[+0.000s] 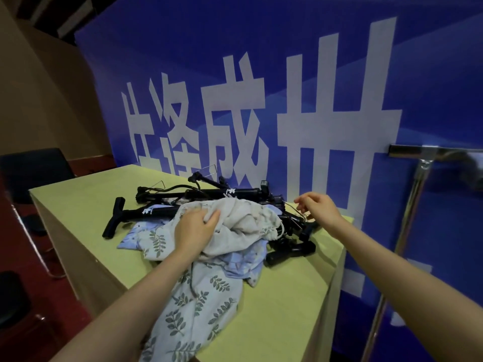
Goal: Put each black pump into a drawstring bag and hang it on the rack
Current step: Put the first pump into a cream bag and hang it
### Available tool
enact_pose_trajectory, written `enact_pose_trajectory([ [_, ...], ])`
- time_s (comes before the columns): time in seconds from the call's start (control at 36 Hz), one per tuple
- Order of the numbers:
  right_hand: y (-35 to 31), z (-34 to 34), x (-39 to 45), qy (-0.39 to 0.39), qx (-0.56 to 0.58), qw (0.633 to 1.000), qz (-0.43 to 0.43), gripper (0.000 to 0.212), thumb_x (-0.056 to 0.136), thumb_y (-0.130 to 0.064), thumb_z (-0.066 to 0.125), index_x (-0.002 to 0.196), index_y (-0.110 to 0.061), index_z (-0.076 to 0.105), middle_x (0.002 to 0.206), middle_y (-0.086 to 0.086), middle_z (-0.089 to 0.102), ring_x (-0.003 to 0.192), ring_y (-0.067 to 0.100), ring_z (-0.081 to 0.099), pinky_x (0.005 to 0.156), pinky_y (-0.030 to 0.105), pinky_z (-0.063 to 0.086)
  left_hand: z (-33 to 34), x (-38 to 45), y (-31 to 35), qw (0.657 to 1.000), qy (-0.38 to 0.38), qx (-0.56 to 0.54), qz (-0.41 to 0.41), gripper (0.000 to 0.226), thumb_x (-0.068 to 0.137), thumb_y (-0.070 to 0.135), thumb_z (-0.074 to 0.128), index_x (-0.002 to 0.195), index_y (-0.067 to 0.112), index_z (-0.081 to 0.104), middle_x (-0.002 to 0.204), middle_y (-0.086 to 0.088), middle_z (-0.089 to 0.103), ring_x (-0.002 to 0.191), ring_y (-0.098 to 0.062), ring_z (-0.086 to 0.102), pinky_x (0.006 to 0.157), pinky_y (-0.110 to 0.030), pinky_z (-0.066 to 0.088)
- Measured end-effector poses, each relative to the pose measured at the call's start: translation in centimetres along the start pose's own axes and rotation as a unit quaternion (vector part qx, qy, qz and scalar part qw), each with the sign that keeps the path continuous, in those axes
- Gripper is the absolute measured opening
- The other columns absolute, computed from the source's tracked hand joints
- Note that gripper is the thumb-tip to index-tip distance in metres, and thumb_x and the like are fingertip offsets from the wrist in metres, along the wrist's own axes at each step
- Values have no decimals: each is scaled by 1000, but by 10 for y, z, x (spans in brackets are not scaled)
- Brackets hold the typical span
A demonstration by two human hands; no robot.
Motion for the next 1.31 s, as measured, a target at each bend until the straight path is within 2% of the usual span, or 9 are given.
enact_pose_trajectory([
  [0.11,-6,6,11,24,1,1000,-16,26,101,-20,41,106,-11,66,88,4,63,84,19,58,71,33,48,-11,13,5,990,97,-101,-21,33,95,32,55,78,5,66,89,0,54,89,-19,46,71,-33,38],
  [0.19,-9,15,24,32,-36,998,-36,29,101,-30,43,121,-14,57,108,4,63,98,22,60,84,40,50,-15,22,6,981,77,-170,-58,41,97,33,52,65,7,52,65,-4,49,63,-21,44,57,-34,31],
  [0.42,-34,59,59,-9,-267,946,-186,50,95,-38,56,138,-14,49,138,6,50,134,23,36,106,41,37,-14,32,-22,996,28,-45,-69,40,98,40,48,75,8,58,63,-8,57,62,-27,51,52,-36,32],
  [0.56,-56,88,83,-68,-411,875,-246,33,97,-34,51,120,-15,64,126,4,58,120,24,48,96,39,39,2,25,-51,987,-49,-18,-152,40,98,41,47,71,12,54,67,-14,55,67,-30,52,54,-33,28],
  [0.67,-69,110,101,-140,-494,833,-205,29,97,-35,47,99,-13,65,101,8,66,88,27,58,68,34,46,13,14,-56,981,-33,-44,-186,41,99,43,45,98,7,66,66,-8,55,67,-28,52,55,-32,29],
  [0.86,-76,141,116,-253,-587,764,-94,53,101,-50,34,126,-9,55,112,9,57,100,28,55,84,37,42,13,8,-59,980,-1,-80,-180,30,99,43,42,87,22,60,80,-2,61,81,-25,58,65,-32,38],
  [0.97,-68,156,121,-259,-612,743,-86,36,102,-38,40,116,-9,56,116,11,59,92,27,52,79,35,41,14,8,-62,979,0,-86,-184,29,99,45,41,88,23,58,82,2,61,80,-20,56,68,-32,40],
  [1.14,-69,152,121,-209,-624,747,-91,36,104,-42,35,116,-13,52,113,4,55,99,26,53,80,36,37,15,8,-66,979,2,-87,-185,36,99,46,40,89,19,62,78,1,63,76,-20,58,68,-32,44],
  [1.31,-94,111,125,-109,-550,823,-90,43,101,-48,39,115,-8,48,87,3,54,76,22,53,63,33,40,14,6,-65,981,-5,-57,-184,48,99,50,35,106,11,63,89,-7,68,83,-24,62,72,-36,49],
])
Point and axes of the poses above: each hand's wrist, its own x-axis towards the middle knuckle, its own z-axis out of the palm, y = z × x, the point moved 1 cm from there along x, towards the middle knuckle
